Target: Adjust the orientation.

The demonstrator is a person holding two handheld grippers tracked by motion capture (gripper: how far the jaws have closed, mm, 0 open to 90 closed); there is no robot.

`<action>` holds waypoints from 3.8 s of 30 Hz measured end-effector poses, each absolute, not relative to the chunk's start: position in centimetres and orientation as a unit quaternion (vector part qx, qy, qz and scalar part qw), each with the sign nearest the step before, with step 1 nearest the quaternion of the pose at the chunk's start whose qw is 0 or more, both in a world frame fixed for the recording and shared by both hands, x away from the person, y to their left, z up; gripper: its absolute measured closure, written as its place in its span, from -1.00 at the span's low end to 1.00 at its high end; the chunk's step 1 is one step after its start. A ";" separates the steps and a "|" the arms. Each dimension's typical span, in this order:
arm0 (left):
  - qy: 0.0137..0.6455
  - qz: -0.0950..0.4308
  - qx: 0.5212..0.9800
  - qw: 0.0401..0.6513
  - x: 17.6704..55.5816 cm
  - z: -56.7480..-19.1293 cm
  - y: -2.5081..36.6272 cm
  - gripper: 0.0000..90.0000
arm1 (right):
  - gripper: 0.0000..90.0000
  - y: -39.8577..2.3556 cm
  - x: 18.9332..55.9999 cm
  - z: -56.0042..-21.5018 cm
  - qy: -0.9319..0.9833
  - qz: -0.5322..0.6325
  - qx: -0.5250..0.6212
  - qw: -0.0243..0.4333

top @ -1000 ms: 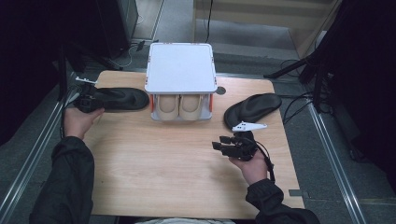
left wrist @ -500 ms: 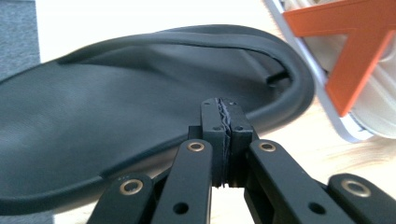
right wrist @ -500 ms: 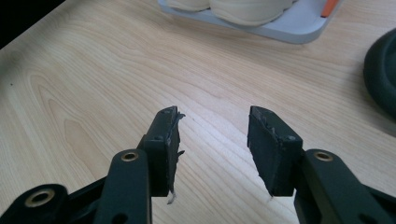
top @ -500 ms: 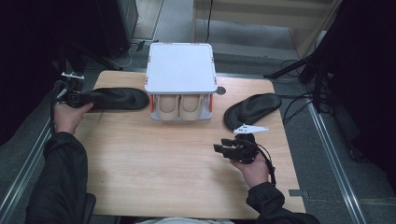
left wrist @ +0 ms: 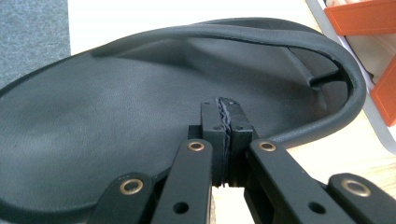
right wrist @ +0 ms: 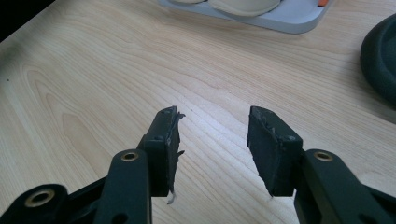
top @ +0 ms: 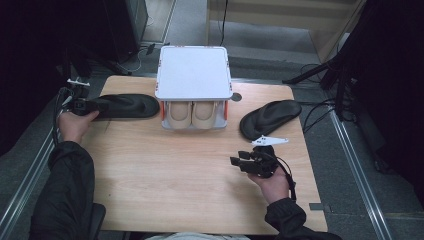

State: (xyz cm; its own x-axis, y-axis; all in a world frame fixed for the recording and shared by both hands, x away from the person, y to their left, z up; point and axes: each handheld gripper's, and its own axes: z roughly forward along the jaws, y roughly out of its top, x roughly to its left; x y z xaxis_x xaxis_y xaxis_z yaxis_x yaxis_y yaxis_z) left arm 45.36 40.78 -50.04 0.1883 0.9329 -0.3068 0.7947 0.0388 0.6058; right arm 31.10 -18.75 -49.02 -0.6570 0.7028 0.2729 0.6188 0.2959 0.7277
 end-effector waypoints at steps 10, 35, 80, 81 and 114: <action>0.640 0.089 0.680 0.346 43.9 -50.0 40.1 1.00 | 0.20 -18.6 31.6 -48.8 0.804 0.432 0.407 0.043; 0.607 0.057 0.721 0.330 38.1 -49.6 34.9 0.99 | 0.20 -16.7 33.1 -48.4 0.816 0.434 0.379 0.032; 0.572 0.073 0.742 0.341 40.1 -48.6 32.9 0.03 | 0.23 -18.8 31.9 -48.5 0.801 0.437 0.408 0.043; 0.572 0.070 0.745 0.335 40.3 -48.8 32.7 0.04 | 0.23 -18.9 31.8 -48.5 0.800 0.436 0.410 0.043; 0.608 0.033 0.713 0.349 40.5 -49.1 33.8 0.56 | 0.18 -19.6 31.9 -48.4 0.789 0.444 0.422 0.044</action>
